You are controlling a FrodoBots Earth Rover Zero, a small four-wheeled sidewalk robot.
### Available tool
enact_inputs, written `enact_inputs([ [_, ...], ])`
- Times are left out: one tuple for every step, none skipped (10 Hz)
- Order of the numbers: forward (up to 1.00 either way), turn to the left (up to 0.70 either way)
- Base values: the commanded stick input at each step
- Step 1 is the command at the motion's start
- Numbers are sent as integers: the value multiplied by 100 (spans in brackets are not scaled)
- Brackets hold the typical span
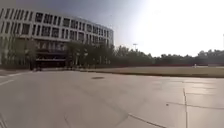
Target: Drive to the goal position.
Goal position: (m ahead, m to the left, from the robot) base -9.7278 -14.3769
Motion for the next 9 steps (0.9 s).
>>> enact_inputs([
  [70,0],
  [70,0],
  [70,0],
  [70,0],
  [70,0],
  [70,0],
  [70,0],
  [70,0],
  [70,0],
])
